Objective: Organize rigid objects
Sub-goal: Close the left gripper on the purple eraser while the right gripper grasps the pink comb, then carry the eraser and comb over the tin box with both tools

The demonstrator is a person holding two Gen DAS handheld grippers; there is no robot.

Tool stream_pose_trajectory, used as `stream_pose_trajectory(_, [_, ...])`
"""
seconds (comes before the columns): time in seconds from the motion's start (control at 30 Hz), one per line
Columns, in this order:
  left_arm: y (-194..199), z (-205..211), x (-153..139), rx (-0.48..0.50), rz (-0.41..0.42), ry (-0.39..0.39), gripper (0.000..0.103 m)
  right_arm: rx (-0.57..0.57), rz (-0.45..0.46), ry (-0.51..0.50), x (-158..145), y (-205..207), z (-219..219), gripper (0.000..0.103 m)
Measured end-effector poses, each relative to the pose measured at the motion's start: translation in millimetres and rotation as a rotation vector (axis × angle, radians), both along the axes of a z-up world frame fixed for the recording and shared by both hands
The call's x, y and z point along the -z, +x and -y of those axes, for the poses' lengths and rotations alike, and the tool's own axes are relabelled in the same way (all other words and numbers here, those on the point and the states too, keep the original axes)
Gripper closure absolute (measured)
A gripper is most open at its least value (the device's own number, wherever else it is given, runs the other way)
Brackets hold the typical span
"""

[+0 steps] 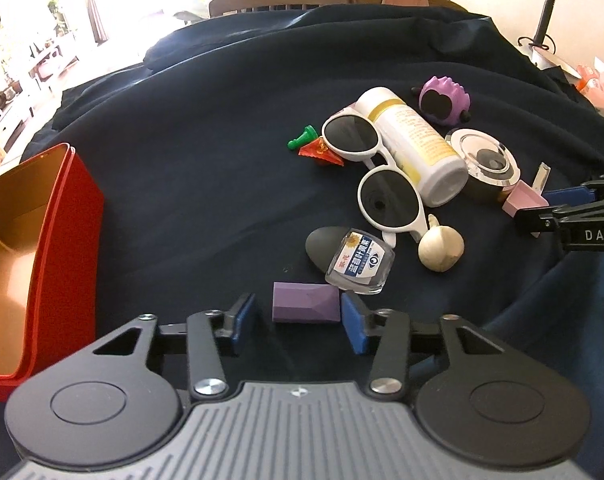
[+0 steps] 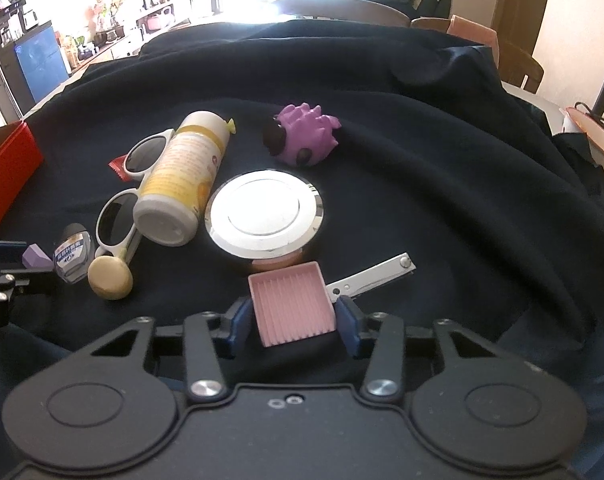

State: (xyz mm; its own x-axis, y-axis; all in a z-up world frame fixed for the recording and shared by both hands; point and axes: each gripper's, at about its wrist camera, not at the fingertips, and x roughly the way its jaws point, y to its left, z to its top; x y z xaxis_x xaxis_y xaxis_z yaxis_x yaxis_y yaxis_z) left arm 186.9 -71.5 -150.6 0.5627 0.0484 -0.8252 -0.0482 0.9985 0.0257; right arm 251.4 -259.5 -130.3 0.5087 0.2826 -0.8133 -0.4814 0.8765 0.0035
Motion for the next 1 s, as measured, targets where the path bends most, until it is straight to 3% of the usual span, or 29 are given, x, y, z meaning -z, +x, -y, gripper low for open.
stream_pose_trajectory(0.03, [-0.2, 0.0, -0.3, -0.001, 0.002, -0.002, 0.068, -0.001, 0.001, -0.002, -0.3, -1.1, -0.6, 0.059])
stream_pose_trajectory(0.23, [-0.5, -3.4, -2.2, -0.028, -0.001, -0.010, 0.068, 0.002, 0.016, -0.009, -5.8, -5.3, -3.7, 0.059])
stream_pose_trajectory(0.53, [-12.0, -12.9, -24.2, -0.085, 0.009, -0.053, 0.068, 0.017, -0.004, 0.083, -32.4, -21.7, 3.0, 0.059])
stream_pose_trajectory(1.0, [-60.5, -64.0, -80.4, -0.224, 0.072, -0.119, 0.068, -0.150, 0.046, 0.132, -90.4, -59.7, -35.0, 0.059])
